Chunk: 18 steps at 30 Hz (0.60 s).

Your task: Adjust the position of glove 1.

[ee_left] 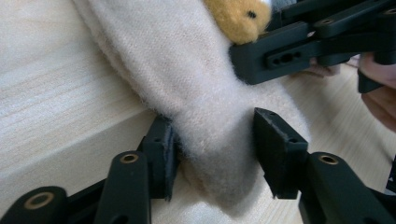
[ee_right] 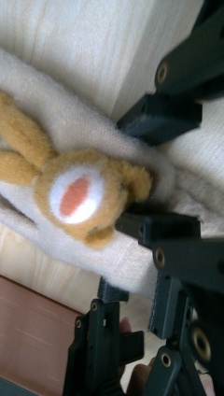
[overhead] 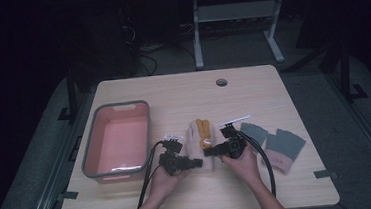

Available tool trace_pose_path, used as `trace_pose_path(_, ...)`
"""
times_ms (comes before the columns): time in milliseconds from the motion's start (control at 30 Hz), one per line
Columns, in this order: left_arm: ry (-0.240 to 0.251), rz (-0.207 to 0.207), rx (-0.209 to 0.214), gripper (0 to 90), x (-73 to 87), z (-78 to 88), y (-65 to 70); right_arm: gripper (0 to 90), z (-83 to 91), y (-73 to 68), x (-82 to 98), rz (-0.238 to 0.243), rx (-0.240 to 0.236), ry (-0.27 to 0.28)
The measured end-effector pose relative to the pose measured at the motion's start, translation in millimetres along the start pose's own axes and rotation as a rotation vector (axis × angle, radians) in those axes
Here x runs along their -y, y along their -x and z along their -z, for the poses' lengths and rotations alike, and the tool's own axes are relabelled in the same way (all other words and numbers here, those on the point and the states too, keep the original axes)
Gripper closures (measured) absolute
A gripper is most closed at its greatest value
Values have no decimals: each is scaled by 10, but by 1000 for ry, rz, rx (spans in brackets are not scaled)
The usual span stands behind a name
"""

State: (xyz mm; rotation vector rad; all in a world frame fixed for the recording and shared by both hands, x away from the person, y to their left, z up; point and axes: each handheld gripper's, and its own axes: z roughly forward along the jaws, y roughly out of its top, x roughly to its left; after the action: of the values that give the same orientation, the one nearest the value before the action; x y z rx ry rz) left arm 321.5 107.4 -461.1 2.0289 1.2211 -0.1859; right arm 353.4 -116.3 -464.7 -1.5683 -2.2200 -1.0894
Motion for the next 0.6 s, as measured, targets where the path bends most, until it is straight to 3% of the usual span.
trace_pose_path(333,11,45,60,632,-18,-10,-73,795,-53,11,-7,-15,-26,2)
trace_pose_path(600,24,86,99,678,-32,2,-106,836,-4,22,-20,-41,-60,10)
